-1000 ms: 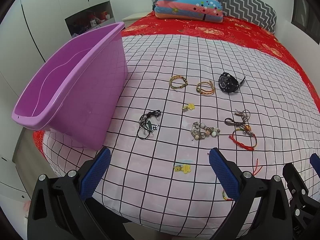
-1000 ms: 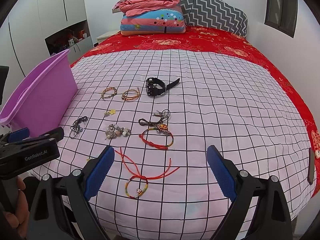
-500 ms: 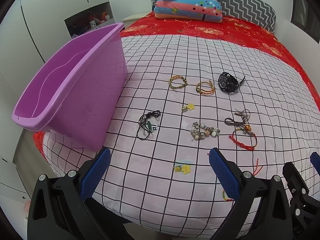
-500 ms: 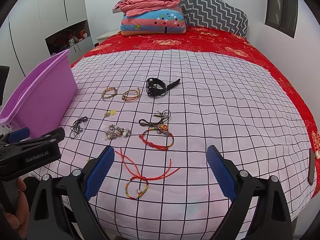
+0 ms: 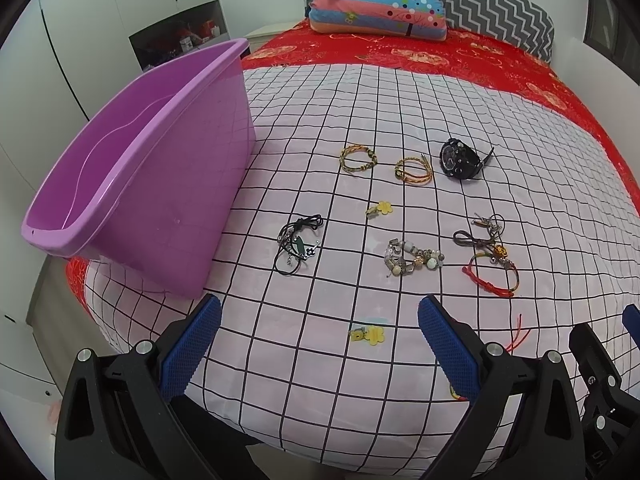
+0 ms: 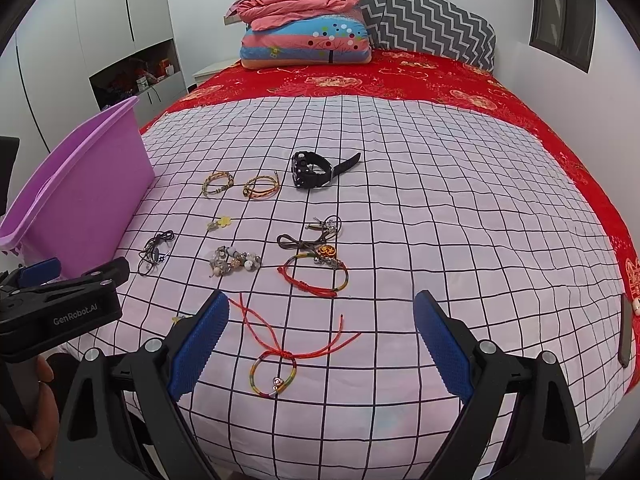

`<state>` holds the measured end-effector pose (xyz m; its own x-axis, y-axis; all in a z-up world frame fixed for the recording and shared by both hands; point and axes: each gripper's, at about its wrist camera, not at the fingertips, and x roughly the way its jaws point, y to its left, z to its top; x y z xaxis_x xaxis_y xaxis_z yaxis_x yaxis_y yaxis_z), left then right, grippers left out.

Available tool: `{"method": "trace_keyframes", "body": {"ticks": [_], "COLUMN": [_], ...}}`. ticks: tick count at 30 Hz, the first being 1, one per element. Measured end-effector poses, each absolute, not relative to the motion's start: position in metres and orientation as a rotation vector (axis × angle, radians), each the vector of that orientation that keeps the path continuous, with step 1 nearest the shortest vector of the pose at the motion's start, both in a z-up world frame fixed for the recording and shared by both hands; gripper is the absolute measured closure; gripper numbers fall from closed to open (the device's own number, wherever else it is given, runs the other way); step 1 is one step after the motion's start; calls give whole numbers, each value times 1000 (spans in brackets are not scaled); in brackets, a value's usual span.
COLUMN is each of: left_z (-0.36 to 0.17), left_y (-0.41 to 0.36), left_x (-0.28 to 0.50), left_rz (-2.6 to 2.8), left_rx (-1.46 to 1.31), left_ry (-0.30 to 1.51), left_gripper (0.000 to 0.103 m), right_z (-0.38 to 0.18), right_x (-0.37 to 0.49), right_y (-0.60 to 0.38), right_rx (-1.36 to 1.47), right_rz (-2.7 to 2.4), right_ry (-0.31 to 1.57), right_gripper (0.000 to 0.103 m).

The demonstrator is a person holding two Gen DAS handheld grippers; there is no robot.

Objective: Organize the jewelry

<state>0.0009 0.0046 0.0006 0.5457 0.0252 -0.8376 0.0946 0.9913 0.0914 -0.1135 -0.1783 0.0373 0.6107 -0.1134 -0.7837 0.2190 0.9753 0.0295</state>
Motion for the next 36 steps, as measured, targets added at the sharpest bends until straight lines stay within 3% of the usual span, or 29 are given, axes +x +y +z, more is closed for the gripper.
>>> {"method": "trace_keyframes", "body": {"ticks": [25,36], "left_z": [-85,-105], "left_y": [51,35], "left_x": [2,5], "left_rz": [-25,-121], "left_rx": [131,159], "left_ry": [1118,1114], "left_gripper": [6,6], "right_z": [-47,-72], "right_x": [-121,-112], "right_y": [-180,-168], "right_rx": [178,174], "right_rz": [-114,-115], "right_ry": [1064,1110], "right_gripper": [14,14]}}
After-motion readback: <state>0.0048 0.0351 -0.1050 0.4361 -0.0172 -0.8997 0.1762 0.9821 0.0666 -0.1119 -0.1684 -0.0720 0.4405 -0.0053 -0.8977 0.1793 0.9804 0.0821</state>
